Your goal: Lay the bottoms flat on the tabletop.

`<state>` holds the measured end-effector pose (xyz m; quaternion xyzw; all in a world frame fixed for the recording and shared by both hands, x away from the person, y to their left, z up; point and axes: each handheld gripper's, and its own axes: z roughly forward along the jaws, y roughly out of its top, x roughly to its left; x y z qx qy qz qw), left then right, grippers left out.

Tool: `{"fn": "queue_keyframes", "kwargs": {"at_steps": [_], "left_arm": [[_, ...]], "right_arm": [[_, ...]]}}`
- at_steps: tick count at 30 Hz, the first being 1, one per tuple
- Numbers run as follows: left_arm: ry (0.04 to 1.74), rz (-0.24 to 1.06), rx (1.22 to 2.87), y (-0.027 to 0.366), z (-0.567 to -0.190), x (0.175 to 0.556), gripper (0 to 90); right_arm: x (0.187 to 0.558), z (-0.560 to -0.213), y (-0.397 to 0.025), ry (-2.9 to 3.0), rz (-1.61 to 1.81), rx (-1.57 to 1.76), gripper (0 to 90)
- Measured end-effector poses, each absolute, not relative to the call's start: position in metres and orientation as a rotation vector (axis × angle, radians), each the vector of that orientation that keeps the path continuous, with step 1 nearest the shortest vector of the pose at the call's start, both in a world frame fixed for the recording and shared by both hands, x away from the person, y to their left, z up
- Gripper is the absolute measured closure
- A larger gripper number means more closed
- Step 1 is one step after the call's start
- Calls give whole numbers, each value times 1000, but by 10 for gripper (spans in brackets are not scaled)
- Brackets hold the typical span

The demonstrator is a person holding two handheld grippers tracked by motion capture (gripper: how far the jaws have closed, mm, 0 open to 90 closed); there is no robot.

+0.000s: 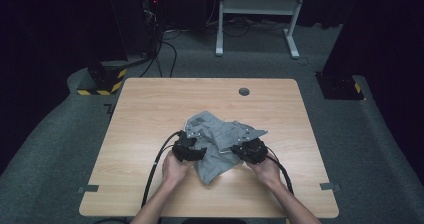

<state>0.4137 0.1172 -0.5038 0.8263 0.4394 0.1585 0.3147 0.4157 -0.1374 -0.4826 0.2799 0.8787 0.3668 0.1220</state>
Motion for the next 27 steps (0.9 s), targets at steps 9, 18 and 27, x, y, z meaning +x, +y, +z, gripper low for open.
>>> {"fn": "queue_keyframes", "kwargs": {"at_steps": [9,18,27], "left_arm": [[1101,507,2183,117,-514,408,437],[1089,490,2171,120,-514,409,438],[1075,506,2189,120,-514,410,439]], "right_arm": [[421,-453,-188,2388,1154,951,877],[432,-478,-223,2358,1083,1160,881],[424,-492,-228,2333,1077,1271,691]]}}
